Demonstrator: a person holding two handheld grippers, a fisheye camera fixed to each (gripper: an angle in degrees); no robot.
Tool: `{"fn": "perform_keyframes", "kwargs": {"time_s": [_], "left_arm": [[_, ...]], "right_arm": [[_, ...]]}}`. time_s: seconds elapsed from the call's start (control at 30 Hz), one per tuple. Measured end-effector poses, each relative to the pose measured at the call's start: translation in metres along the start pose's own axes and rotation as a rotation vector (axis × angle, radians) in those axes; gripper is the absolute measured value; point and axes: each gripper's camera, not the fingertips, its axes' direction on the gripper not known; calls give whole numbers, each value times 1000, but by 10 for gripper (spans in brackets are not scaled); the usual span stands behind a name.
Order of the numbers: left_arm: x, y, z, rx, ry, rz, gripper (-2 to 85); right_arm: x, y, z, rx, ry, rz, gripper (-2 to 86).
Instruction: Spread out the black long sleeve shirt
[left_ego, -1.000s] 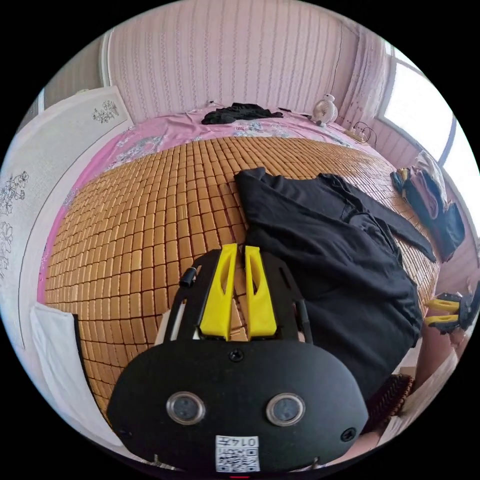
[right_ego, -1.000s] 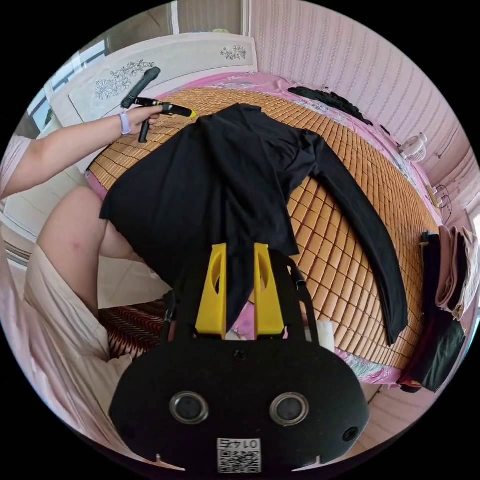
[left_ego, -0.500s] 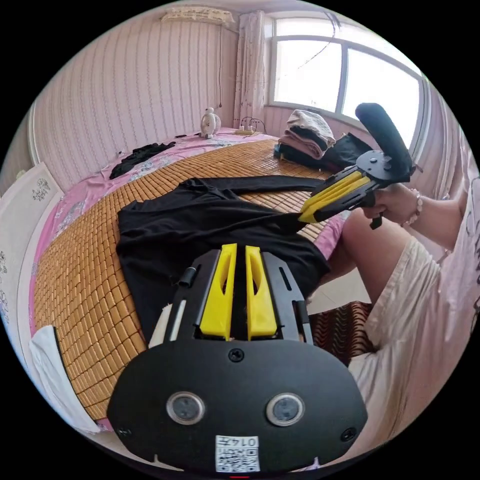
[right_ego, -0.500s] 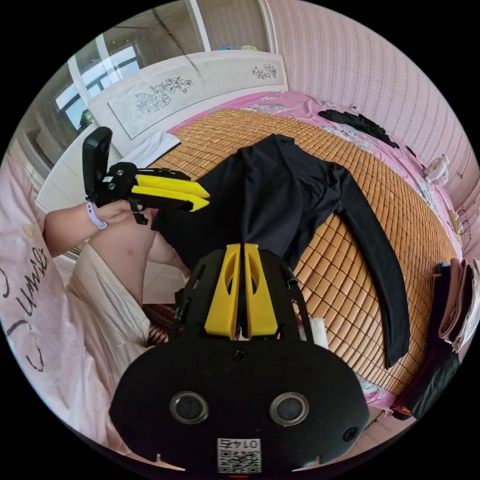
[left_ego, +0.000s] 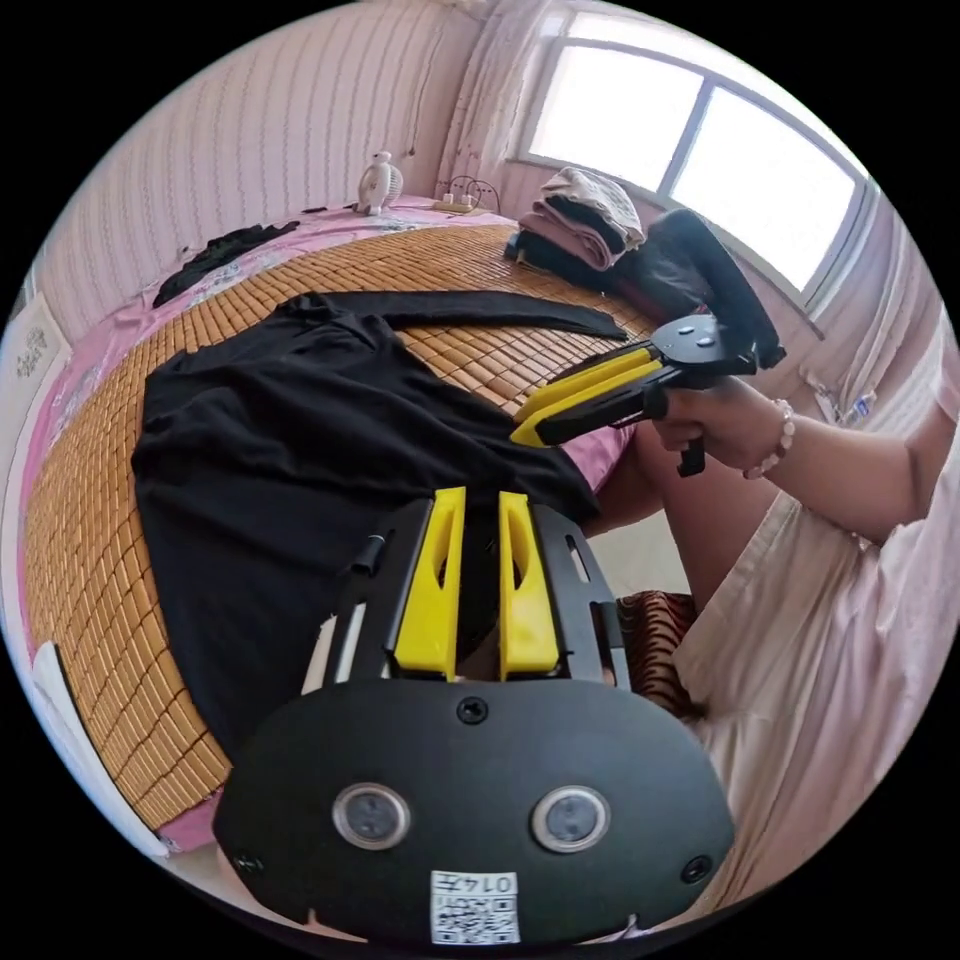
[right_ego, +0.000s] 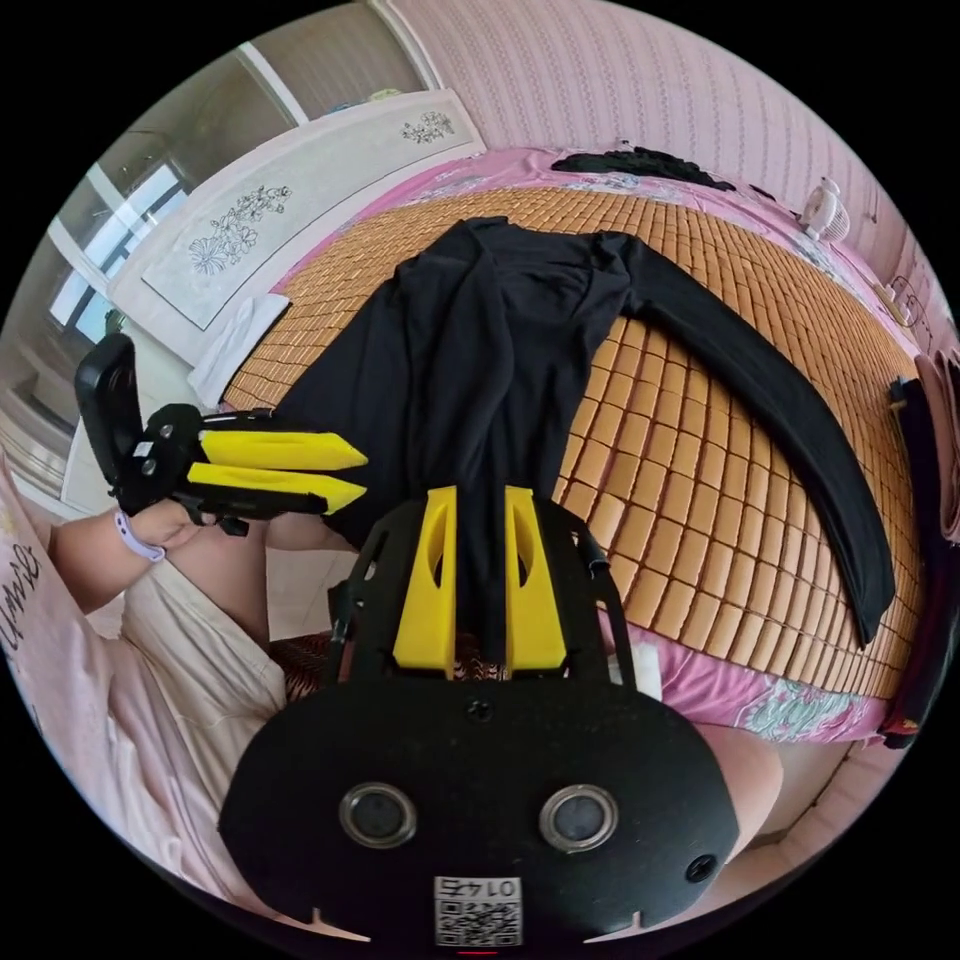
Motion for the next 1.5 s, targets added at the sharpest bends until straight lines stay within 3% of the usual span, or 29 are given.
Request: {"fn": "perform_keyframes", "kwargs": {"time_s": [0.17, 0.23, 0.43, 0.63, 0.77, 0.93, 1.13, 1.37, 1.5], "left_arm": [[30, -23, 56, -153, -112, 138, 60], [30, -21, 52, -107, -103, 143, 38], [23, -13, 44, -146, -98, 84, -1], [10, -2, 6, -27, -99, -18, -8], [0, 8, 8, -84, -125, -57, -9], [-1, 14, 16, -119, -113, -77, -9], [17, 11, 9, -35, -30, 31, -10], [38, 4, 26, -76, 69, 103, -10], [42, -1, 22, -51, 46, 139, -10]], "right_arm": [[14, 6, -7, 52, -30, 23, 65], [17, 5, -9, 42, 37, 14, 68], [14, -15, -2, 7, -18, -31, 81], [18, -16, -10, 43, -52, -37, 79], [19, -24, -9, 32, -80, -39, 75], [18, -27, -7, -2, 1, -123, 17], [56, -21, -60, 97, 26, -20, 4], [103, -24, -52, 16, 20, 100, 14], [132, -22, -83, 138, 86, 207, 48]]}}
